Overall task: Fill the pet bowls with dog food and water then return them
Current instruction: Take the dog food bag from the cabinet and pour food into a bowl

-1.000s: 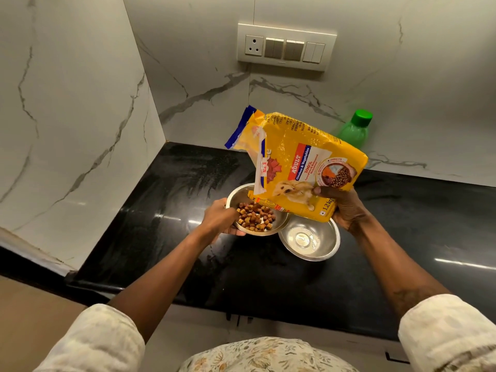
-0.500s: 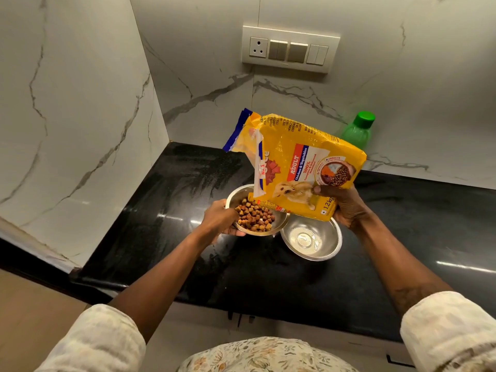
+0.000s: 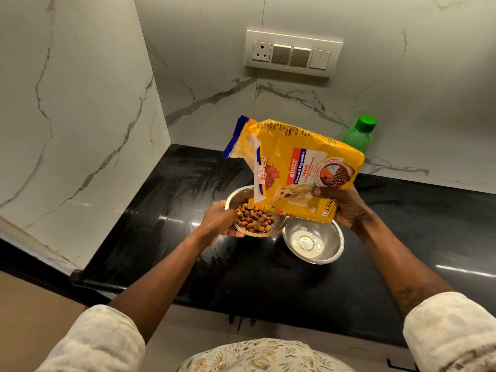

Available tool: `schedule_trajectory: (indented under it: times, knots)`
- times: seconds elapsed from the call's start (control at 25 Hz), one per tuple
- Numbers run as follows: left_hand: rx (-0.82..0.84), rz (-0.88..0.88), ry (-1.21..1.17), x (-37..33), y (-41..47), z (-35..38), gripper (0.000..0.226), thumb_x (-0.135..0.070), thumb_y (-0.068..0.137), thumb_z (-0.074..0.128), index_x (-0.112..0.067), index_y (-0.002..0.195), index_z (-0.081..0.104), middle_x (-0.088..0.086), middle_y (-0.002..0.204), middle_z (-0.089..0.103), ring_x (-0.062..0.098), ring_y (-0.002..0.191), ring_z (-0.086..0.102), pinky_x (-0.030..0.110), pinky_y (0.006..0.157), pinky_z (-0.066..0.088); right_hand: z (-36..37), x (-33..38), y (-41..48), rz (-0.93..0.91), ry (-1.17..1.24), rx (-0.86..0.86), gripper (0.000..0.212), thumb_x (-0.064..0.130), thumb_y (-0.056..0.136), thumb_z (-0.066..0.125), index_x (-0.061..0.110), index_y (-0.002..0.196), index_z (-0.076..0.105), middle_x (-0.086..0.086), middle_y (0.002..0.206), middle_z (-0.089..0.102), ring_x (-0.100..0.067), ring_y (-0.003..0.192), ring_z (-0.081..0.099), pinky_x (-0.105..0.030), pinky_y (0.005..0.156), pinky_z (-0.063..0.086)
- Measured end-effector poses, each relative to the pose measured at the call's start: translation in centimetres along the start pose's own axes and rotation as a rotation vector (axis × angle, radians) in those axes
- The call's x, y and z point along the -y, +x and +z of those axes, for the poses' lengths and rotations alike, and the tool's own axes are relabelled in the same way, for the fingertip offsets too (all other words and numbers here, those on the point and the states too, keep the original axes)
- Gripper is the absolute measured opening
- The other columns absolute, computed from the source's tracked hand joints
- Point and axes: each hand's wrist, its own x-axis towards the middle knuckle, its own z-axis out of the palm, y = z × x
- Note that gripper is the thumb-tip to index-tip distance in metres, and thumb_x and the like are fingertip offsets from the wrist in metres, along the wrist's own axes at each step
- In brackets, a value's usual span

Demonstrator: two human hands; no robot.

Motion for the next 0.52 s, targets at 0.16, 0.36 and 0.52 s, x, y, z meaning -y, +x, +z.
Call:
schedule_trajectory:
  times: [0.16, 0.36, 0.52]
  knots:
    - [-0.005, 0.008, 0.0, -0.2, -0.3, -0.1, 0.03, 0.006, 0.094, 0.056, -0.016, 0.114, 0.061, 0.017, 0.103, 0.075, 0.025, 0.076, 0.08, 0.032, 0.058, 0.063, 0.2, 0.2, -0.1, -0.008, -0.041, -0.021, 0.07, -0.016, 0.07, 0.074, 0.016, 0.132, 0.063, -0.012, 0.121, 0.076, -0.034, 0.113, 0.072, -0.045, 0.082, 0.065]
    - [-0.008, -0.005, -0.022, -0.1, -0.1, -0.1, 0.034, 0.005, 0.094, 0.058, -0.014, 0.123, 0.061, 0.016, 0.107, 0.072, 0.028, 0.08, 0.08, 0.034, 0.06, 0.064, 0.5, 0.8, -0.3, -0.005, -0.059, -0.003, 0.071, -0.013, 0.068, 0.073, 0.015, 0.132, 0.063, -0.011, 0.12, 0.077, -0.029, 0.108, 0.075, -0.041, 0.078, 0.065]
    - [-0.013, -0.017, -0.03, 0.1, -0.2, 0.1, 0.036, 0.006, 0.093, 0.058, -0.012, 0.124, 0.061, 0.015, 0.106, 0.073, 0.026, 0.08, 0.08, 0.034, 0.061, 0.064, 0.6, 1.2, -0.4, -0.025, -0.044, -0.007, 0.068, -0.013, 0.07, 0.072, 0.016, 0.131, 0.063, -0.01, 0.119, 0.077, -0.029, 0.108, 0.075, -0.04, 0.077, 0.064]
